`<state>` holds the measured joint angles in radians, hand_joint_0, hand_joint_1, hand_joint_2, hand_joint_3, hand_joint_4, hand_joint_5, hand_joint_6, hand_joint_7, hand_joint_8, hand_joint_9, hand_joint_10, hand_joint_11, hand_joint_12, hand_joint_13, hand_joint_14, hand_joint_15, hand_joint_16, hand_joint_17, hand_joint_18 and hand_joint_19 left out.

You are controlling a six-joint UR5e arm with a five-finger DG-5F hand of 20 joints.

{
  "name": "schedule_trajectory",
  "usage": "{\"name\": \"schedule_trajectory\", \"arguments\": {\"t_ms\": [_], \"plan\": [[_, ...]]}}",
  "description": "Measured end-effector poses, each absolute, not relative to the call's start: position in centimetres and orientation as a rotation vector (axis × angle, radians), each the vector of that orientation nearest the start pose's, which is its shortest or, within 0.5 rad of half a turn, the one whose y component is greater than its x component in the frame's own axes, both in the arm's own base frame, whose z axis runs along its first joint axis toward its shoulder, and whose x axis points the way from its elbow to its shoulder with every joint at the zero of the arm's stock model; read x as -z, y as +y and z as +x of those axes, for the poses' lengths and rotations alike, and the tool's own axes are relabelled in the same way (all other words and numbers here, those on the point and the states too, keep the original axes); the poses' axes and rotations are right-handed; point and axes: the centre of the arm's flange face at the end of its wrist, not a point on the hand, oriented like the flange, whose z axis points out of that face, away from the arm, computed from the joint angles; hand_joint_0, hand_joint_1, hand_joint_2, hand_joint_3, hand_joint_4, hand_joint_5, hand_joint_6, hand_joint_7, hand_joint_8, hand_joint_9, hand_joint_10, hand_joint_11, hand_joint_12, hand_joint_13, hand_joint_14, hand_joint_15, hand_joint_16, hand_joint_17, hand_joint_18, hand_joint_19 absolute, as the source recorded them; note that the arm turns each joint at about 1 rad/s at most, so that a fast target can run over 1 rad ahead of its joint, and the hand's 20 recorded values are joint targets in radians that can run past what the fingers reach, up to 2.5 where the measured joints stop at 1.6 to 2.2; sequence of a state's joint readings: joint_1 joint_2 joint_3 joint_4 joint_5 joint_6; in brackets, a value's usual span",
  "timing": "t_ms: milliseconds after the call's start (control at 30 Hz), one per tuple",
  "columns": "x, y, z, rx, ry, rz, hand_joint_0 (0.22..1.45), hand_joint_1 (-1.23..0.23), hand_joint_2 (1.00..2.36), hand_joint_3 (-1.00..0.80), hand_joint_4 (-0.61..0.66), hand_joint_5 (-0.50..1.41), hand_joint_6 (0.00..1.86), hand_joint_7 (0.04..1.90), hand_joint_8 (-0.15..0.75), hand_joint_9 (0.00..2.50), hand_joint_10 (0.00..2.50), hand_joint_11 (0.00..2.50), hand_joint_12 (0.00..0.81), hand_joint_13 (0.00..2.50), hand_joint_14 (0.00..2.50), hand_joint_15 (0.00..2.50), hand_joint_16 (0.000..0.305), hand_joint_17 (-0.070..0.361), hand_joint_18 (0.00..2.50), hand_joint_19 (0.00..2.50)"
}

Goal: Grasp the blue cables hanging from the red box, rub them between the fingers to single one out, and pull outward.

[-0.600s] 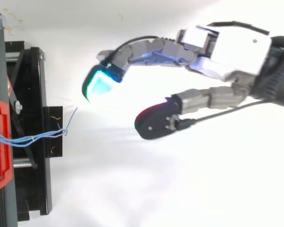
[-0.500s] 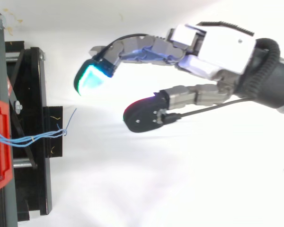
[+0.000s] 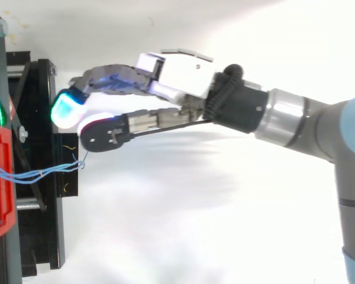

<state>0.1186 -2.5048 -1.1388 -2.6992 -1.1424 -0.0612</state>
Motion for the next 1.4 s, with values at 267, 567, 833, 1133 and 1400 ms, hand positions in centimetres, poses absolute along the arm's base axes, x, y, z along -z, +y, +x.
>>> {"name": "schedule_trajectory", "arguments": {"t_ms": [267, 567, 833, 1133, 1400], "plan": [[-12.7, -7.4, 80.8, -0.922, 1.042, 1.258, 0.54, -0.59, 1.0, -0.47, 0.33, -0.19, 0.5, 0.74, 0.282, 0.36, 0.0, 0.0, 0.386, 0.23, 0.0, 0.06, 0.056, 0.126, 0.24, 0.16], [-13.0, -4.1, 81.6, -1.061, 1.075, 1.181, 0.54, -0.59, 1.0, -0.47, 0.33, -0.19, 0.5, 0.74, 0.283, 0.36, 0.0, 0.0, 0.386, 0.23, 0.0, 0.06, 0.056, 0.126, 0.24, 0.16], [-13.1, -3.3, 81.8, -1.125, 1.115, 1.151, 0.54, -0.58, 1.0, -0.47, 0.35, -0.18, 0.5, 0.77, 0.283, 0.37, 0.0, 0.0, 0.386, 0.23, 0.0, 0.07, 0.056, 0.126, 0.24, 0.17], [-13.2, -4.0, 81.7, -1.146, 1.098, 1.169, 0.55, -0.58, 1.0, -0.46, 0.36, -0.17, 0.5, 0.79, 0.287, 0.38, 0.0, 0.0, 0.387, 0.25, 0.0, 0.06, 0.056, 0.126, 0.24, 0.17], [-13.1, -5.7, 81.6, -1.157, 1.067, 1.205, 0.55, -0.58, 1.0, -0.47, 0.37, -0.16, 0.5, 0.8, 0.29, 0.39, 0.0, 0.0, 0.388, 0.26, 0.0, 0.07, 0.055, 0.124, 0.26, 0.17]]}}
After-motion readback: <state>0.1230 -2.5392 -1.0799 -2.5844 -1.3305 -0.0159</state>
